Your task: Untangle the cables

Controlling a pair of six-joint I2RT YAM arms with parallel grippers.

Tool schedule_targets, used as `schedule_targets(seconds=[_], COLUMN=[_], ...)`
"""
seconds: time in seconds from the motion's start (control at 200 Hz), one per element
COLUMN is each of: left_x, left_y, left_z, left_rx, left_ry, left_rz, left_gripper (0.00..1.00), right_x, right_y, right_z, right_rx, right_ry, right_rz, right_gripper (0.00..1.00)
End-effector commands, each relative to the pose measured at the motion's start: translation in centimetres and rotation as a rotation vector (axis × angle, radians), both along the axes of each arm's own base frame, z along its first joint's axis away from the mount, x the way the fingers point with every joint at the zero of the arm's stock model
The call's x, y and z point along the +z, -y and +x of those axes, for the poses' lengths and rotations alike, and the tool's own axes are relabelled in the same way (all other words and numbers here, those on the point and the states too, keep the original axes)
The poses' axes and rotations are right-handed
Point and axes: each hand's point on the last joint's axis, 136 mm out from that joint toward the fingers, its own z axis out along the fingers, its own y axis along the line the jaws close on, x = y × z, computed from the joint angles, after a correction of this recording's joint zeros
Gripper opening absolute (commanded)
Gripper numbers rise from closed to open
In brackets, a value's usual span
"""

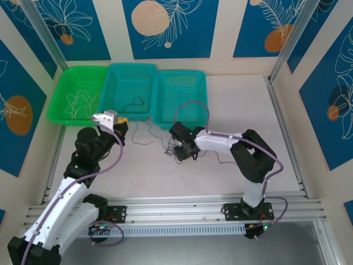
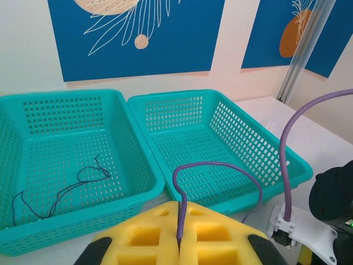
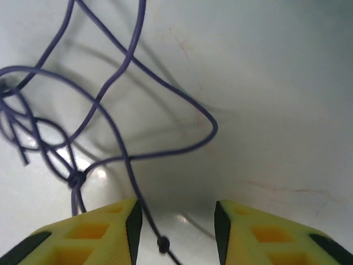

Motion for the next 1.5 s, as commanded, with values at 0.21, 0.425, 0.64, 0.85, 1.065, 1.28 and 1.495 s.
schedule_targets(seconds=[0.21, 0.425, 0.64, 0.85, 1.065, 1.28, 1.495], left_x=[0.5, 0.8, 1.2, 1.5, 2.2, 7.2, 14.4], left_y=[-2.7, -7.7, -10.2, -11.4, -9.5, -6.2, -4.7], left_z=[-0.2, -0.5, -0.7, -1.2, -1.0, -0.5, 0.6], left_rx=[0.135, 0.38, 0.489, 0.53, 0.417, 0.239, 0.17], left_ry=[0.033, 0.043, 0.047, 0.047, 0.069, 0.162, 0.279], left_rz=[0.066, 0.207, 0.18, 0.168, 0.108, 0.042, -0.004], left_gripper=[0.0, 0.0, 0.0, 0.0, 0.0, 0.0, 0.0], right_x=[0.5, 3.7, 5.3, 7.5, 8.9, 9.9, 10.6], right_y=[1.7, 9.9, 21.6, 28.6, 29.1, 26.4, 25.4], right_z=[0.3, 0.6, -0.4, -1.0, -0.2, -0.1, -0.3], right_rx=[-0.067, -0.378, -0.91, -1.257, -1.245, -1.167, -1.146], right_ry=[0.058, 0.164, 0.146, 0.161, 0.151, 0.109, 0.123], right_rz=[-0.064, -0.076, 0.137, 0.449, 0.569, 0.66, 0.666], right_gripper=[0.03, 0.0, 0.0, 0.0, 0.0, 0.0, 0.0])
